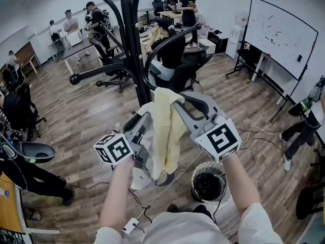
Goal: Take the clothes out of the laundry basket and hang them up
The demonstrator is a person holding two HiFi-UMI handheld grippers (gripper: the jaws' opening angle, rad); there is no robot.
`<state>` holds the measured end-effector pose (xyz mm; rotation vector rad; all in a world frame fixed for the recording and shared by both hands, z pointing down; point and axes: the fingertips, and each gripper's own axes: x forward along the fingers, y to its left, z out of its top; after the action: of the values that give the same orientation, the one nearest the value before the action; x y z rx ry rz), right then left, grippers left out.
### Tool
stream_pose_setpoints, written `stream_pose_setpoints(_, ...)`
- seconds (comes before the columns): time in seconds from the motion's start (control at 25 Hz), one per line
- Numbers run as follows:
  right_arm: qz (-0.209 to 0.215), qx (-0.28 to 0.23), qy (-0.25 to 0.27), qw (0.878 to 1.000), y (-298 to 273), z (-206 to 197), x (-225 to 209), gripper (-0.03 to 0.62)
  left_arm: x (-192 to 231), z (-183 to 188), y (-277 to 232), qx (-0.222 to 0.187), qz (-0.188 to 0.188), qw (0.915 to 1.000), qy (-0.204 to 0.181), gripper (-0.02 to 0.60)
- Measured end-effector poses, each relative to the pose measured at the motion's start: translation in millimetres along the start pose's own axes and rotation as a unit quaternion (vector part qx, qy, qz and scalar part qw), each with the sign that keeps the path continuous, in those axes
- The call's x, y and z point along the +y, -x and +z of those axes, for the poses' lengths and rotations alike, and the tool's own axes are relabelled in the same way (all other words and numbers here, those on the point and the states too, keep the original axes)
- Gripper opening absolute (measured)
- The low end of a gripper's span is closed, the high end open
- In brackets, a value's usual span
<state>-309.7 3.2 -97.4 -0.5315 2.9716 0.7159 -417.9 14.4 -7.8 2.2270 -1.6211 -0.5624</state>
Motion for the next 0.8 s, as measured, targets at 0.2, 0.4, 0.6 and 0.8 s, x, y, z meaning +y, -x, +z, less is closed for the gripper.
stream_pose_setpoints(0.2,0.0,-0.001,-0.013,1.0,0,-2,2,0.107,2,3,4,-0.006,0.004,1.0,-0.005,0.184)
stream_pose_setpoints(0.4,0.002,0.001,-0.005,1.0,-3,-3,3,0.11,3,7,7,-0.004,0.008,0.9997,-0.021,0.192)
stream_pose_setpoints(0.6,-0.001,0.002,-0.004,1.0,0,-3,0,0.114,4,12,11,-0.009,0.022,0.9991,-0.036,0.212)
stream_pose_setpoints(0.8,0.001,0.0,0.002,1.0,1,-4,1,0.114,4,11,11,-0.002,0.021,0.999,-0.041,0.288)
